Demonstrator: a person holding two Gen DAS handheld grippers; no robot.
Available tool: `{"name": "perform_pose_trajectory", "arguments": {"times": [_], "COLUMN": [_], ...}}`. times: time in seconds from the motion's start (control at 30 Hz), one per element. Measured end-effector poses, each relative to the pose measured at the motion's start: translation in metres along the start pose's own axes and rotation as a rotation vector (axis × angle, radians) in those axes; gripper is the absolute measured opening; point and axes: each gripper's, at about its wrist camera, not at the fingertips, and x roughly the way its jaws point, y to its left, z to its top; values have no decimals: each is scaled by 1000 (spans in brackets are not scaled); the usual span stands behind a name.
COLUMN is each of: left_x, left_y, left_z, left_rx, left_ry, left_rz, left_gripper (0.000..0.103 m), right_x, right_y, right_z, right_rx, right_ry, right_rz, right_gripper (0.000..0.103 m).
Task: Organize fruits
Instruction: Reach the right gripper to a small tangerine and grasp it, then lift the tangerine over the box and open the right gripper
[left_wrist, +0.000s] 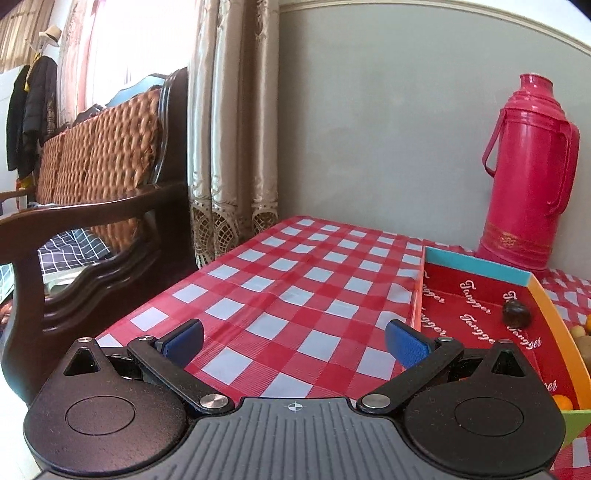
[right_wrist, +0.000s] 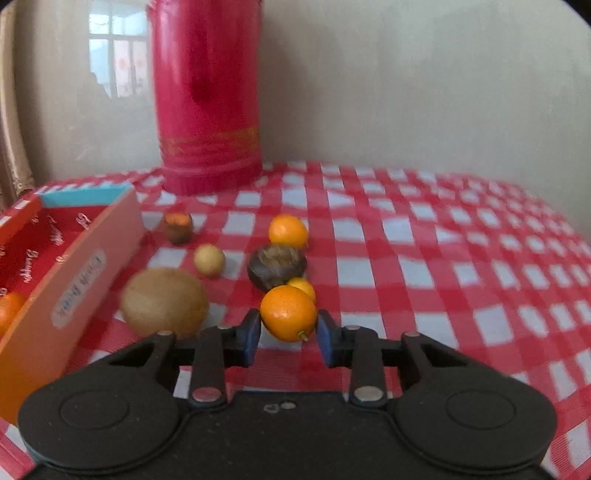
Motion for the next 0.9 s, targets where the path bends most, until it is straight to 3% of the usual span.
{"name": "perform_pose_trajectory", "arguments": {"times": [0.4,0.9], "left_x": [-13,-16], "left_y": [-8,2], "left_z": [2,2], "left_rx": [11,30], "left_ry": [-24,-23], "left_rz": [-22,8], "left_gripper": [103,103], "right_x": [-59,-67], "right_y": [62,122], "right_z": [16,13], "right_rx": [-99,-171], "right_ry": [-117,-109], "right_rz": [155,288], "right_gripper": [24,25]}}
